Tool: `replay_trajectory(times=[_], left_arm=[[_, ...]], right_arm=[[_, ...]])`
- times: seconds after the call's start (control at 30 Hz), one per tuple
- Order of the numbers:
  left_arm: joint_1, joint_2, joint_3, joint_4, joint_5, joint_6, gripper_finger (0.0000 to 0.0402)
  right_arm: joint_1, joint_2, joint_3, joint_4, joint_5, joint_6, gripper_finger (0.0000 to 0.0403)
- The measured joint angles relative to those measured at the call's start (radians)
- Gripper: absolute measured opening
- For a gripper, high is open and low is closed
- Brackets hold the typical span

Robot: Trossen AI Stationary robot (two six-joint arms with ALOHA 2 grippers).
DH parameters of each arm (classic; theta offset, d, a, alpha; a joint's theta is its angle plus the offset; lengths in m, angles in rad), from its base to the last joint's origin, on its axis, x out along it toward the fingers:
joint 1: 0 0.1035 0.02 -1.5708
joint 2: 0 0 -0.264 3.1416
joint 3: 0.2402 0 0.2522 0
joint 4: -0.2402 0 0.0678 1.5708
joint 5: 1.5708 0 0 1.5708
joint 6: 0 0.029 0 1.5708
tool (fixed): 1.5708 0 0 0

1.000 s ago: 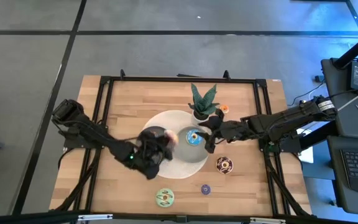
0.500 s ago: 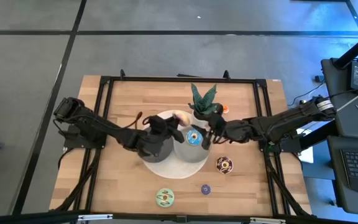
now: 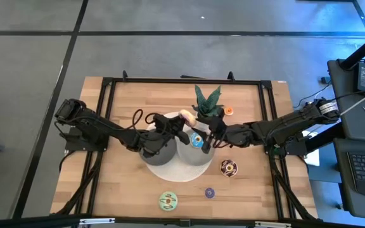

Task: Pick & Place donuts
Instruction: Put the big light violet doughnut on the light gray plate

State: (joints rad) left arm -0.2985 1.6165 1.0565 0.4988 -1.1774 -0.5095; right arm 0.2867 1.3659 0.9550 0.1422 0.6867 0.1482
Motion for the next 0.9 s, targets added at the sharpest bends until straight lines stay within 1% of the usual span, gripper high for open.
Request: replay_trajectory(times=[0.1, 0.2, 0.5, 0.67, 0.8, 0.9], left_arm=[[0.0, 0.0, 0.0, 0.0, -0.001, 0.0, 0.0054], [0.0, 0.0, 0.0, 0.0, -0.006, 0.0, 0.0053], [0.0, 0.0, 0.0, 0.0, -0.007, 0.0, 0.0054], [-0.001, 0.0, 0.0, 0.0, -0.006, 0.001, 0.0057], [-0.001, 0.0, 0.0, 0.0, -0.006, 0.046, 0.0061], [-0.001, 0.0, 0.0, 0.0, -0.007, 0.069, 0.006]], right_arm=[[0.0, 0.0, 0.0, 0.031, 0.007, 0.0, 0.0193], [0.0, 0.0, 0.0, 0.036, 0.008, 0.0, 0.0179], [0.0, 0.0, 0.0, 0.036, 0.008, 0.0, 0.0091], [0.0, 0.0, 0.0, 0.041, -0.033, -0.017, 0.0044], [0.0, 0.0, 0.0, 0.042, -0.033, -0.028, 0.0015], [0.0, 0.0, 0.0, 0.041, -0.033, -0.028, 0.0007]])
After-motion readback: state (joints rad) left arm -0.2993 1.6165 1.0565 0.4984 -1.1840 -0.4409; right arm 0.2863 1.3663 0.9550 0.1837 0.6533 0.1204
